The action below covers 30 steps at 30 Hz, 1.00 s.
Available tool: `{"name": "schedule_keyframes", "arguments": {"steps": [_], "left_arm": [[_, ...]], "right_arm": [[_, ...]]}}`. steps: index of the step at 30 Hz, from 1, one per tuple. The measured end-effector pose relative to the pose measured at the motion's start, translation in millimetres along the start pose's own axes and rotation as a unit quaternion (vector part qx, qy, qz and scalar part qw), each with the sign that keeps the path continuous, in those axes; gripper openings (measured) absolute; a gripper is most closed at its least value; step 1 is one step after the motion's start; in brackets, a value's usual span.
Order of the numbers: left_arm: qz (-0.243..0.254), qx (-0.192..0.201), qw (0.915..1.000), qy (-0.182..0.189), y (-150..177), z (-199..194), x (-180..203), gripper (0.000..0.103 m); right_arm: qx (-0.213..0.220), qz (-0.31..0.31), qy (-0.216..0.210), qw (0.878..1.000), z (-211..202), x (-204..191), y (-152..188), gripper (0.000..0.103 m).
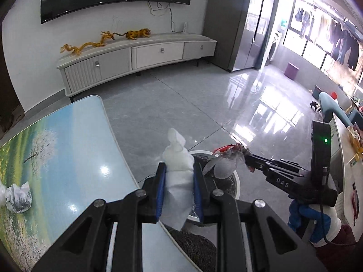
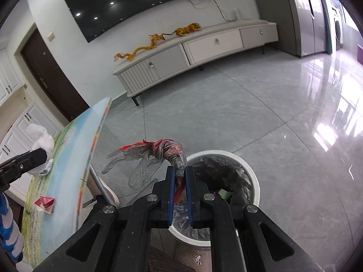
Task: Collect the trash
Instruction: 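Carry the tissue and wrapper over the bin and open both tools to drop them, then move both tools back from the bin to the table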
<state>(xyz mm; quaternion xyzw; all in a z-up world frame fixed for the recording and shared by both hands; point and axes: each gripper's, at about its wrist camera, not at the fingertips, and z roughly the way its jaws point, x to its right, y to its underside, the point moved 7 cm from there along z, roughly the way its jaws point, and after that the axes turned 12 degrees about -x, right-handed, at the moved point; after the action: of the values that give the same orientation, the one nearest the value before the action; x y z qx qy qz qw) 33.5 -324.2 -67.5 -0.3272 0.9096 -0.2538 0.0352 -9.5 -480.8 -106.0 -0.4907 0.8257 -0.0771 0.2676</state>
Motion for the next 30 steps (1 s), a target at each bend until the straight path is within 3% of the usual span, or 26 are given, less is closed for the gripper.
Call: {"name": "schedule_keyframes", "arguments": {"steps": [13, 17, 20, 24, 30], "left_arm": [[0.001, -0.067, 0.9972, 0.034, -28, 76, 29, 0.023], [-0.002, -0.078, 0.9960, 0.044, -38, 95, 35, 0.025], [-0.007, -0.088, 0.9947, 0.053, -42, 106, 39, 0.028], [-0.009, -0.090, 0.9942, 0.058, -45, 110, 40, 0.045], [-0.016, -0.074, 0.9960, 0.047, -47, 97, 34, 0.046]], "right_arm": [[-0.046, 0.050, 0.011, 0.998, 43, 41, 3, 0.013], [-0.057, 0.049, 0.024, 0.997, 54, 47, 1, 0.038], [-0.060, 0.054, 0.028, 0.996, 57, 51, 3, 0.043], [-0.057, 0.063, 0.030, 0.996, 53, 53, 5, 0.046], [-0.045, 0.068, 0.038, 0.996, 40, 53, 3, 0.050]]}}
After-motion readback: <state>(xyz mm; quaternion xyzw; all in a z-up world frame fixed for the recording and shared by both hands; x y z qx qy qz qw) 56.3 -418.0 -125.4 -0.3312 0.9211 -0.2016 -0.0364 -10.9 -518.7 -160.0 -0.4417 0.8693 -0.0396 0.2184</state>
